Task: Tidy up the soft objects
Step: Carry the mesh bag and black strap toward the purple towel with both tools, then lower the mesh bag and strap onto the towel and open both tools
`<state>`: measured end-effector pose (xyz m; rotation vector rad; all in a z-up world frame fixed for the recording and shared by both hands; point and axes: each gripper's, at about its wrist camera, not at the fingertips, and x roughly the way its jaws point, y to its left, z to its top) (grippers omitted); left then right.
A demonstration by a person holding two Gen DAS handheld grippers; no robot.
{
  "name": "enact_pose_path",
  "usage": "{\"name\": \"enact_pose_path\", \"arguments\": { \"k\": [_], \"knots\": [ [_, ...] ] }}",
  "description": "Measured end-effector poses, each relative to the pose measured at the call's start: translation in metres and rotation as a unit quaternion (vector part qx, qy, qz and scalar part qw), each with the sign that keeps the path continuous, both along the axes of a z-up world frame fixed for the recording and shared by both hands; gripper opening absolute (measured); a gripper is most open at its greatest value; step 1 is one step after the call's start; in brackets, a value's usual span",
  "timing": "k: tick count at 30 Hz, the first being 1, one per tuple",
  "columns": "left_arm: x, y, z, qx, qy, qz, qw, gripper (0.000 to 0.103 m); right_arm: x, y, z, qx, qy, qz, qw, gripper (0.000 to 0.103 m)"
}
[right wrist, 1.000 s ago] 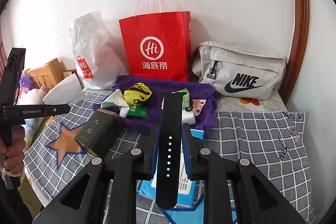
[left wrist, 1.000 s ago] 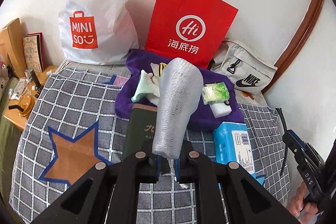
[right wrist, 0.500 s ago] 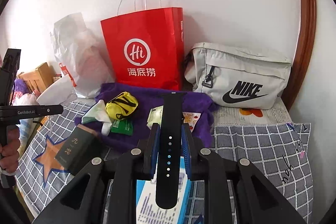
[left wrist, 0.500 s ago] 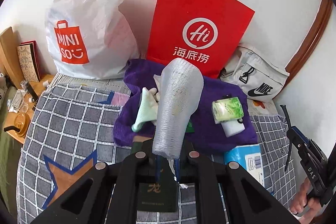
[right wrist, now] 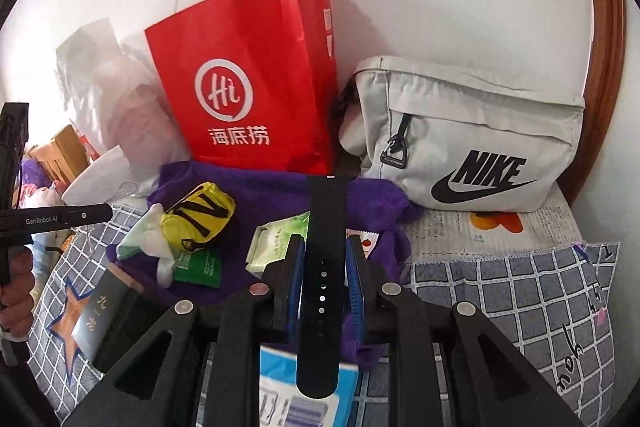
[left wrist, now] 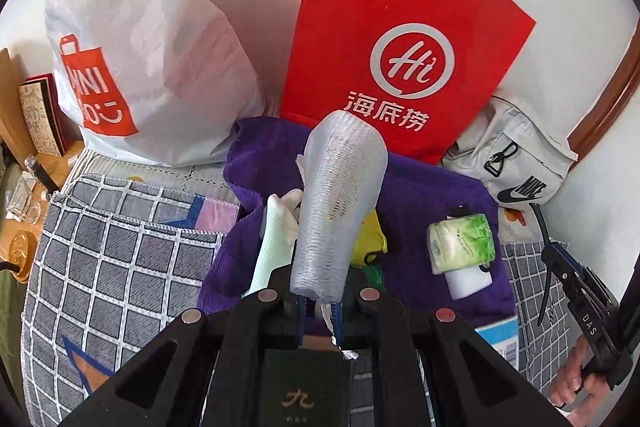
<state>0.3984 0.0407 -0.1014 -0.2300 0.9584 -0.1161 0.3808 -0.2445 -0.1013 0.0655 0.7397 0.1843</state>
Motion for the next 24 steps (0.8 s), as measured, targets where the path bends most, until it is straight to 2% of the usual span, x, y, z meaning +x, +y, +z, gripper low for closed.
{"name": "enact_pose_path", "arguments": {
  "k": [5,10,14,21,24],
  "knots": [
    [0.018,0.001,-0.009,0.011,0.004,0.018,0.9998,0.01,0.024,-0.004,-0.013,-0.002,0.01,-0.005,1.0,0.021],
    [0.03,-0.001,-0.018,0.009,0.013,0.011,0.9998,0.01,0.04,-0.008,-0.027,-0.001,0.023,-0.006,1.0,0.021],
    [0.034,-0.01,-0.021,-0.015,0.011,-0.01,0.9998,0.01,0.048,-0.011,-0.039,-0.002,0.04,-0.007,0.999,0.021],
    [0.042,-0.026,-0.03,-0.023,0.017,-0.033,0.9991,0.01,0.058,-0.014,-0.054,-0.001,0.06,-0.004,0.998,0.021],
    [0.044,-0.031,-0.035,-0.019,0.025,-0.044,0.9985,0.017,0.059,-0.013,-0.058,0.005,0.065,-0.001,0.998,0.021]
  ]
}}
